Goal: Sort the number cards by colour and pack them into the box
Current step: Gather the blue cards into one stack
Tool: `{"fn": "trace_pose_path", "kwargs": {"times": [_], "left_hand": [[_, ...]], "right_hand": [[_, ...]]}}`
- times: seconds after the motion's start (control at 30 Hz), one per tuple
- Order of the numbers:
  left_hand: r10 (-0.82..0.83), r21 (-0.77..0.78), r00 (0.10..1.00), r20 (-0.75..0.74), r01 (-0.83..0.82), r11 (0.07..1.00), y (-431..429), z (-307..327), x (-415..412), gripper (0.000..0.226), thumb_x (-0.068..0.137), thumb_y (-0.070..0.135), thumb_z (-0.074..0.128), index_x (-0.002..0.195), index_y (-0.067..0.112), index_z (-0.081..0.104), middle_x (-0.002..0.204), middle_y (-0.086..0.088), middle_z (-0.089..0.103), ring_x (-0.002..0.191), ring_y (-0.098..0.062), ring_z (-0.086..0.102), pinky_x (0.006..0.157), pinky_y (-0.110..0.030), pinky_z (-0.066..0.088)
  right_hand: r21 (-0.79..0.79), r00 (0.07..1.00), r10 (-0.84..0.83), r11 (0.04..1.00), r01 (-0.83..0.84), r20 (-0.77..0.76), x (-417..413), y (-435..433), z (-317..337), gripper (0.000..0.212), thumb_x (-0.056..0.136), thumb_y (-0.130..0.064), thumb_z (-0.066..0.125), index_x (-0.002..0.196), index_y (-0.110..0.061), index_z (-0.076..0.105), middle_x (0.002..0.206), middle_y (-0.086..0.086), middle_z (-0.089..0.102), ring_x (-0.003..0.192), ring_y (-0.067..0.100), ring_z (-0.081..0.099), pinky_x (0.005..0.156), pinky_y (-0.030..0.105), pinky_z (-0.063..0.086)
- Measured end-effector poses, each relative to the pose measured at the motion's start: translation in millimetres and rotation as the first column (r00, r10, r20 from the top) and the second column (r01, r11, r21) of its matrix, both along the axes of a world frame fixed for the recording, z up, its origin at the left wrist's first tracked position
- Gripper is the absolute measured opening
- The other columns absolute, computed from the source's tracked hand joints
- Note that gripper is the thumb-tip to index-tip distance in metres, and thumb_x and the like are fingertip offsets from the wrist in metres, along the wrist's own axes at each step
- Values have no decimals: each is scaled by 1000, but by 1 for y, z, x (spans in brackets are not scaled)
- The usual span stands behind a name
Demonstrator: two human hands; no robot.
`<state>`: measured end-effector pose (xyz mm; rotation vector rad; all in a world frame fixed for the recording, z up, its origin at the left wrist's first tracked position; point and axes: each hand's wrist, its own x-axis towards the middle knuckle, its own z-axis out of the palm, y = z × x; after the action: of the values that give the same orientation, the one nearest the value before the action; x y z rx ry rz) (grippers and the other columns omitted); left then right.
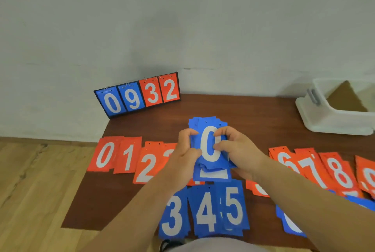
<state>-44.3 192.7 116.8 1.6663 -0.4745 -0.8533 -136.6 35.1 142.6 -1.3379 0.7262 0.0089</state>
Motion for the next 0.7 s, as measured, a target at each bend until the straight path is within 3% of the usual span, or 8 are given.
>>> {"fn": "trace_pose_path", "kwargs": {"times": [0.1, 0.17, 0.23, 0.3, 0.4, 0.47, 0.6, 0.7], "left_hand": [[212, 63, 976, 51, -215, 975, -7, -12, -10, 30, 97, 22, 50, 124, 36, 49, 97, -5, 56, 82, -17, 56, 72, -34, 47], [305, 188, 945, 115, -322, 928, -2, -29, -15, 27, 99, 30, 52, 125, 31, 47, 97, -3, 57, 81, -17, 56, 70, -32, 46], [372, 355, 915, 160, -405, 843, 13, -58, -22, 34, 93, 35, 59, 123, 29, 45, 101, -4, 57, 77, -18, 56, 65, -35, 48], [406, 516, 898, 172, -433, 739, 30, -88, -31, 52, 80, 46, 66, 124, 29, 45, 109, -8, 58, 79, -26, 59, 68, -45, 54], [292, 765, 928, 231, -358, 535, 46, -127, -48, 84, 79, 50, 73, 146, 23, 31, 135, -15, 42, 117, -41, 50, 90, -49, 48], [258, 829, 933, 249, -343, 441, 51, -136, -61, 94, 79, 48, 76, 151, 21, 21, 139, -16, 35, 126, -42, 42, 97, -48, 43], [171, 858, 941, 291, -335, 389, 53, -148, -75, 98, 80, 41, 78, 152, 28, 13, 137, -14, 30, 126, -38, 38, 96, -42, 46], [203, 843, 941, 272, -334, 421, 58, -153, -70, 106, 75, 41, 84, 153, 34, 12, 135, -12, 26, 120, -37, 46, 94, -41, 50]], "right_hand": [[-189, 996, 73, 978, -83, -58, -19, -32, -5, 28, 89, -4, 61, 95, -31, 62, 113, 22, 65, 91, 39, 68, 74, 54, 56], [-257, 989, 84, 960, -112, -118, -33, -52, -11, 28, 89, -5, 61, 96, -33, 61, 107, 26, 64, 73, 34, 60, 60, 43, 47], [-286, 976, 121, 943, -170, -181, -46, -67, -19, 27, 91, -4, 60, 100, -29, 59, 97, 32, 60, 66, 30, 49, 56, 38, 38], [-290, 957, 183, 925, -246, -226, -56, -74, -27, 27, 92, -6, 61, 100, -31, 58, 90, 30, 58, 66, 31, 49, 57, 39, 40], [-298, 940, 220, 908, -295, -259, -63, -77, -41, 26, 93, -7, 61, 100, -32, 59, 89, 21, 61, 63, 31, 54, 55, 41, 44], [-291, 940, 221, 910, -295, -261, -64, -76, -50, 26, 93, -6, 62, 101, -30, 60, 100, 8, 64, 74, 37, 63, 61, 46, 50], [-275, 934, 200, 918, -284, -298, -59, -67, -60, 26, 92, -4, 64, 99, -30, 61, 113, 4, 60, 96, 33, 65, 78, 48, 57], [-259, 937, 184, 929, -265, -297, -50, -59, -63, 27, 91, -2, 66, 97, -28, 61, 113, 5, 60, 97, 29, 64, 82, 47, 57]]}}
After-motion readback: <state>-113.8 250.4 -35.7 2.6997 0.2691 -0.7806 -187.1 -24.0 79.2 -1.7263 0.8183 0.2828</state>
